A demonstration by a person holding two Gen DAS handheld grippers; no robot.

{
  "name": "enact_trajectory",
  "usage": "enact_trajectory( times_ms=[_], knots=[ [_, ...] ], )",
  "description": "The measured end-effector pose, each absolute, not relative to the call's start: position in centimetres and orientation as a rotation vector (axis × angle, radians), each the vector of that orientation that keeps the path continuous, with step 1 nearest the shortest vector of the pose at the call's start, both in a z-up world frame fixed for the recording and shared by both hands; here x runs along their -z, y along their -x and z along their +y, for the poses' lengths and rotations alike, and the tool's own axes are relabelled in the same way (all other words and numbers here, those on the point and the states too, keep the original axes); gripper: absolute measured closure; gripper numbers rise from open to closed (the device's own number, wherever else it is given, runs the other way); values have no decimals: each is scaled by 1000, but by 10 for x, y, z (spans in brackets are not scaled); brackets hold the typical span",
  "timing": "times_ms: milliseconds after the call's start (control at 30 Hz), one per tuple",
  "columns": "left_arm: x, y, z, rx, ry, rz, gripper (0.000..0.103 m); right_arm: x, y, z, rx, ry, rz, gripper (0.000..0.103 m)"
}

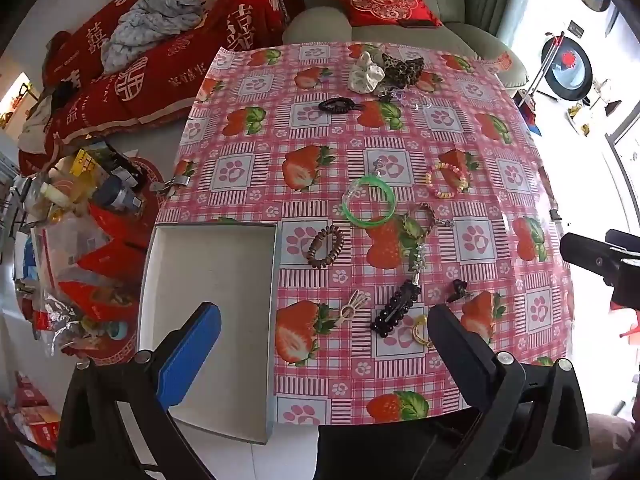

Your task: Organize jewelry

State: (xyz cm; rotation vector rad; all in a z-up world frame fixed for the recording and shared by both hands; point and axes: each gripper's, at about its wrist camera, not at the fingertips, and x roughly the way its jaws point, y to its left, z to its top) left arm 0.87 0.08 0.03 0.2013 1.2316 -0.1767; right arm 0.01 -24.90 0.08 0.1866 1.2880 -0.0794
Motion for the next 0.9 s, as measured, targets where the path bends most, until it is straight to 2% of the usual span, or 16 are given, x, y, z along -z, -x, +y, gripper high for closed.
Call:
enact_trajectory(
  times_ms=[900],
  knots=[
    [-7, -26, 8, 189, -214, 1202, 0, -14, -13, -224, 69, -141, 1230, 0]
  ],
)
